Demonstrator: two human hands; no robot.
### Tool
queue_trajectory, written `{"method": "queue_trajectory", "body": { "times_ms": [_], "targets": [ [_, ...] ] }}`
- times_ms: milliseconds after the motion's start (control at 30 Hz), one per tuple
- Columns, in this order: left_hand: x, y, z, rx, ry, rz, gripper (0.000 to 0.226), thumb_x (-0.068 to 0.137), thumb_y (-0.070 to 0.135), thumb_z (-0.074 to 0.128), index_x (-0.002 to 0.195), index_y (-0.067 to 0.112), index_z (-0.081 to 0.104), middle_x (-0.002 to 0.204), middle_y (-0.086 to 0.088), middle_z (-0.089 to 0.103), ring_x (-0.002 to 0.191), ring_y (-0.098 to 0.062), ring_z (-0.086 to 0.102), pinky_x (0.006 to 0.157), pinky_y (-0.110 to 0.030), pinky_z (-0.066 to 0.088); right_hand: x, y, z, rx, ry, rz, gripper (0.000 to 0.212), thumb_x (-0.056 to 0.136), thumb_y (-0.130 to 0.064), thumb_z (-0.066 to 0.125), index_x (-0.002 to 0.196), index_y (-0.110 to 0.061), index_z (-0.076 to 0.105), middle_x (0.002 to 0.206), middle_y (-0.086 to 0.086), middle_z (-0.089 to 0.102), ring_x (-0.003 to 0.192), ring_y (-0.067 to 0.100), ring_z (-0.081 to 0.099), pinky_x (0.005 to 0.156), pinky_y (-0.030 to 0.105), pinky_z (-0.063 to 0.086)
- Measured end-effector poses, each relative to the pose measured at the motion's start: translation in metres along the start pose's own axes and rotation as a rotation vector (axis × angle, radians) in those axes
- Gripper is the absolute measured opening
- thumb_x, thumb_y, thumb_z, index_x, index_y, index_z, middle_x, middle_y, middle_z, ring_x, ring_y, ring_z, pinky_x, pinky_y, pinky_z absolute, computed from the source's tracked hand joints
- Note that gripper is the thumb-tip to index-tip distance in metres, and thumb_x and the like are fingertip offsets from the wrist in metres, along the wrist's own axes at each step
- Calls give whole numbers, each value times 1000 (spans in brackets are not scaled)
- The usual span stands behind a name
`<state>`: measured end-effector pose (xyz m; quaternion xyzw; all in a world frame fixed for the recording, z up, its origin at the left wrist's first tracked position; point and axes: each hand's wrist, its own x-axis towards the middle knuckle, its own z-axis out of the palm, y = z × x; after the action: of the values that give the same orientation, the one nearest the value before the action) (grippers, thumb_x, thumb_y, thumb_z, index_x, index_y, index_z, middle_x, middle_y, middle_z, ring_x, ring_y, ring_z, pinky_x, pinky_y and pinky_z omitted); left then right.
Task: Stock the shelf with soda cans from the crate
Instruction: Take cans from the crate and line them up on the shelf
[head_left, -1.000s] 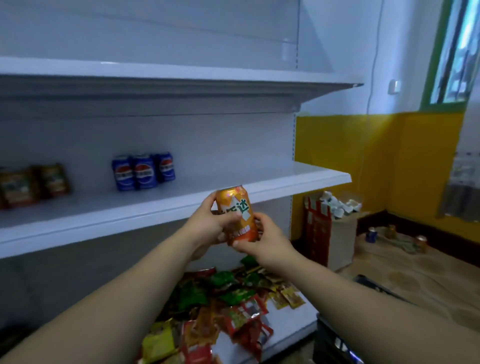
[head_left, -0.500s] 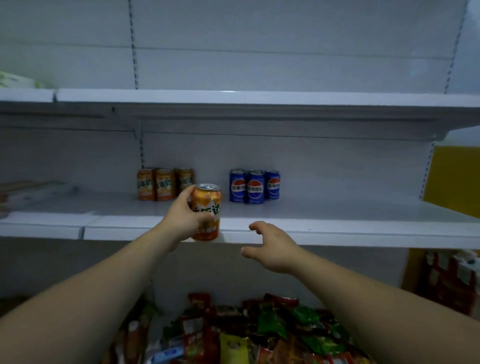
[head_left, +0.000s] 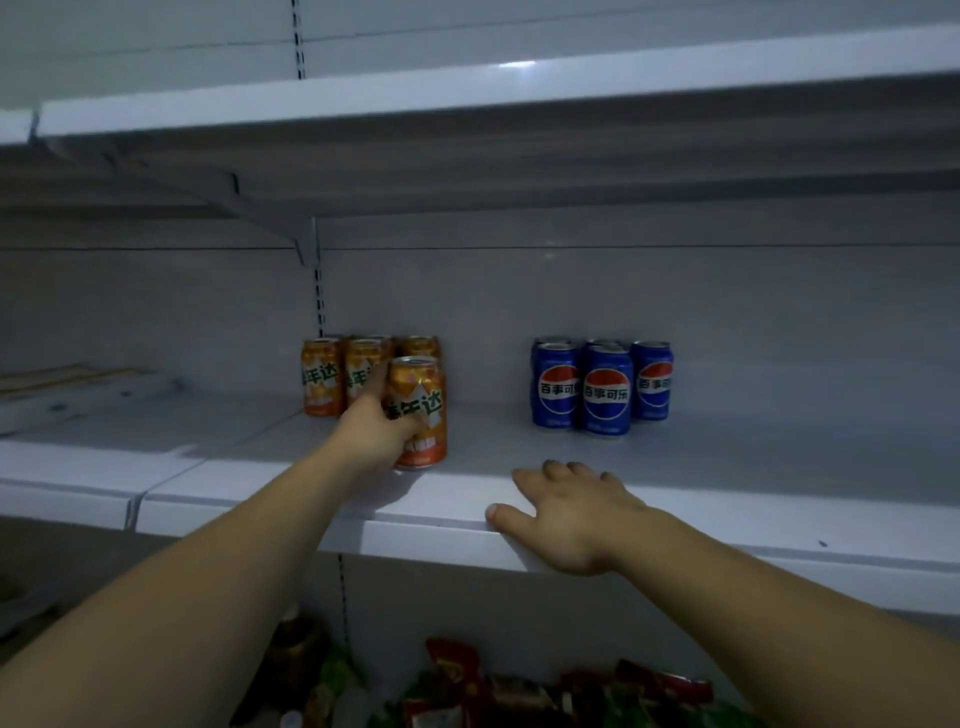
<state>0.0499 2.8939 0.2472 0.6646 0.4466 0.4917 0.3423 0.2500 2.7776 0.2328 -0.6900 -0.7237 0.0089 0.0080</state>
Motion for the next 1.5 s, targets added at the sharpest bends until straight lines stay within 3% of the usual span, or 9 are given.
{"method": "queue_trajectory", "body": {
  "times_ms": [133, 267, 433, 567, 700, 833, 1233, 1400, 1500],
  "targets": [
    [36, -15, 3, 157, 95, 35, 79, 88, 15, 65, 150, 29, 18, 140, -5, 46, 124, -28, 47, 94, -32, 41, -1, 3, 5, 17, 37, -4, 80, 85, -78, 13, 151, -33, 17, 159, 2, 20, 142, 24, 22, 114, 46, 20],
    [67, -24, 0, 687, 188, -8, 86, 85, 46, 62, 151, 29, 9, 157, -10, 17, 141, -35, 21, 113, -44, 26, -1, 2, 4, 29, 46, -11, 78, 85, -78, 15, 150, -35, 19, 158, 0, 22, 142, 23, 22, 114, 45, 20],
    [85, -31, -2, 877, 225, 0, 84, 86, 55, 56, 151, 34, 8, 160, -4, -6, 145, -34, -7, 116, -54, 8, 0, 3, 4, 36, 46, -9, 77, 85, -78, 15, 150, -36, 18, 158, -3, 21, 142, 22, 20, 114, 44, 19],
    [93, -40, -3, 836, 283, 49, 81, 86, 46, 60, 150, 33, 13, 160, -6, -2, 145, -34, -2, 114, -55, 12, 0, 4, 4, 42, 29, -6, 78, 84, -78, 15, 151, -37, 15, 159, -4, 18, 143, 21, 17, 116, 44, 15],
    [103, -54, -3, 804, 237, 106, 98, 80, 42, 69, 151, 33, 2, 159, -9, -3, 146, -34, -1, 115, -57, 14, 0, 3, 4, 36, 22, 1, 79, 84, -78, 15, 151, -37, 13, 159, -5, 16, 144, 21, 15, 117, 44, 13],
    [112, -50, 1, 906, 286, 202, 100, 72, 48, 74, 149, 23, 16, 156, -14, 10, 144, -36, 4, 115, -56, 14, -1, 3, 4, 35, 19, 8, 79, 84, -79, 14, 151, -37, 11, 160, -5, 12, 145, 19, 12, 118, 43, 9],
    [118, -54, 17, 982, 332, 195, 96, 79, 45, 69, 151, 22, 8, 159, -8, 3, 146, -31, -6, 115, -57, 6, 1, 3, 6, 50, 38, 8, 81, 83, -79, 16, 151, -36, 13, 159, -5, 16, 144, 18, 14, 118, 43, 9],
    [98, -35, 13, 927, 195, 96, 102, 79, 50, 67, 152, 26, -1, 160, -6, -4, 146, -31, -7, 116, -56, 6, -1, 2, 4, 48, 62, -2, 76, 85, -77, 17, 149, -34, 23, 155, 0, 26, 140, 23, 23, 115, 44, 19],
    [68, 1, 21, 879, 25, 3, 92, 82, 48, 65, 152, 22, 12, 159, -8, 9, 144, -33, 12, 115, -46, 21, -12, 0, 6, 42, 123, -6, 69, 92, -69, 18, 148, -31, 29, 155, 2, 29, 140, 23, 25, 114, 41, 20]
  ]
}}
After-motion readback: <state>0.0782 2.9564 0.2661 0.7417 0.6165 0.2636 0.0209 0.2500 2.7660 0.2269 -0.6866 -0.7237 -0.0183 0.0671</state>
